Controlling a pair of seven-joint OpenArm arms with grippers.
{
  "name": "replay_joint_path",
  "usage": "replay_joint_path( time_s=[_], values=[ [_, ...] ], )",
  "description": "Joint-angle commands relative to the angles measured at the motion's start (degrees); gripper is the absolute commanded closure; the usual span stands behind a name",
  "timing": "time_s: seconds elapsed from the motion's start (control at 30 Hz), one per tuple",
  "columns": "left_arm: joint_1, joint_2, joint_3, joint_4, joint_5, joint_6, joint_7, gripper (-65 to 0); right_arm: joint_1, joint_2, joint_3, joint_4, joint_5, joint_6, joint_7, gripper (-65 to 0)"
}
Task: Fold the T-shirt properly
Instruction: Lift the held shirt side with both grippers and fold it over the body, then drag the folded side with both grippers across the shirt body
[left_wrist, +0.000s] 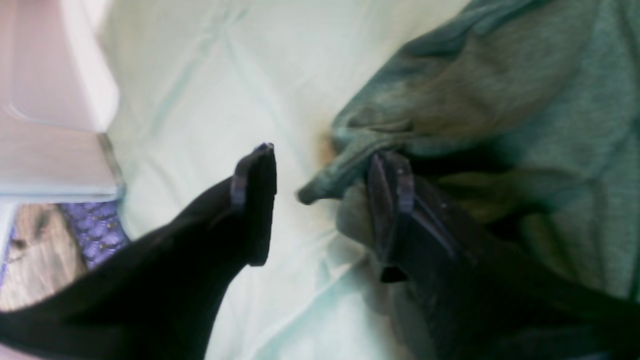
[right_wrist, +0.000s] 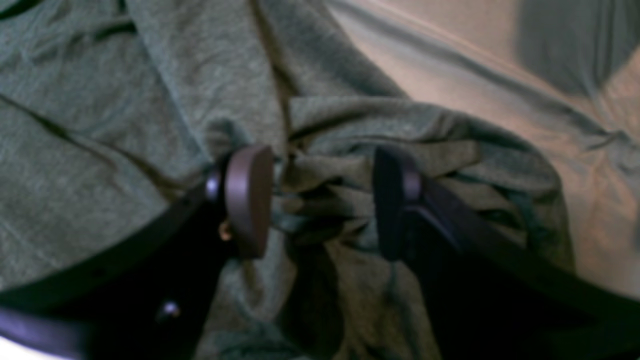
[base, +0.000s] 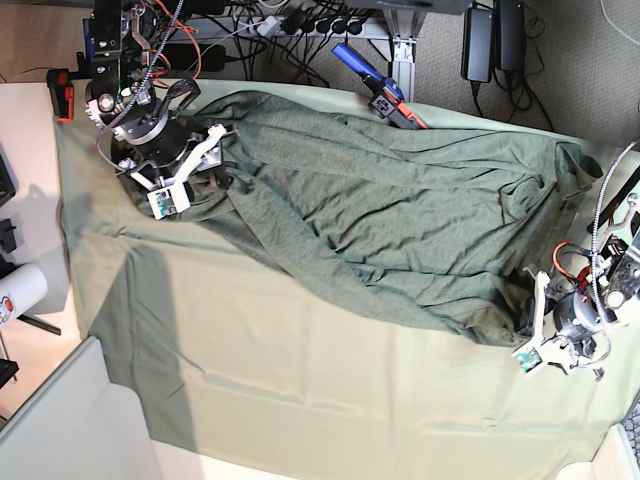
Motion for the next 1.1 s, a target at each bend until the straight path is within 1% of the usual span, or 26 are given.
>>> replay_joint_path(
  time_s=[0.0,0.1,0.17,0.23,0.3,0.37,0.43,0.5,0.6,0.7,0.77,0.87,0.93,1.0,1.07],
  values=[
    [-1.2,-0.5,-0.5,0.7,-0.7,-1.5,0.1,-33.3,0.6,0.8,0.6,0.8,0.4,0.2,1.1,-32.1],
    [-0.5,-0.6,-0.5,0.7,-2.4,-7.5,2.9,-33.3,0.6,0.8,0.6,0.8,0.4,0.2,1.1,-32.1],
    [-0.3,-0.6,-0.5,0.7,-5.8,-11.9,6.5,-33.3,0.6,0.7,0.6,0.8,0.4,0.2,1.1,-32.1],
    [-0.4,-0.8,-0.5,1.0,-9.2,-14.6,10.2,-33.3,0.6,0.8,0.6,0.8,0.4,0.2,1.1,-32.1],
    [-0.4,-1.7,-0.5,2.3,-11.5,-14.9,12.3,-33.3,0.6,0.8,0.6,0.8,0.4,0.2,1.1,-32.1],
    [-0.5,-4.0,-0.5,4.6,-15.1,-15.4,12.3,-33.3,0.6,0.8,0.6,0.8,0.4,0.2,1.1,-32.1],
    [-0.9,-6.4,-0.5,7.6,-20.1,-15.5,12.2,-33.3,0.6,0.8,0.6,0.8,0.4,0.2,1.1,-32.1],
    [-1.4,-8.2,-1.0,10.3,-23.4,-15.5,12.2,-33.3,0.6,0.8,0.6,0.8,0.5,0.2,1.2,-32.1],
    [-1.5,-8.2,-3.8,11.5,-24.8,-15.5,11.1,-33.3,0.6,0.7,0.6,0.8,0.5,0.2,1.3,-32.1],
    [-1.6,-6.6,-6.7,10.2,-24.0,-15.5,7.2,-33.3,0.6,0.7,0.6,0.8,0.5,0.2,1.3,-32.1],
    [-1.9,-4.3,-7.6,7.6,-21.4,-15.5,5.8,-33.3,0.6,0.6,0.6,0.8,0.5,0.2,1.3,-32.1],
    [-3.5,0.5,-7.6,0.3,-17.7,-15.6,5.4,-33.3,0.6,0.6,0.6,0.8,0.5,0.2,1.3,-32.1],
    [-4.9,3.5,-7.6,-5.4,-14.8,-15.5,3.7,-33.3,0.6,0.6,0.6,0.8,0.5,0.2,1.1,-32.1],
    [-6.9,5.5,-7.6,-11.1,-13.0,-15.5,2.7,-33.3,0.6,0.6,0.6,0.8,0.5,0.2,0.5,-32.1],
    [-8.9,6.6,-7.6,-16.4,-13.0,-15.5,2.7,-33.3,0.6,0.6,0.6,0.8,0.5,0.2,0.0,-32.1]
  ],
)
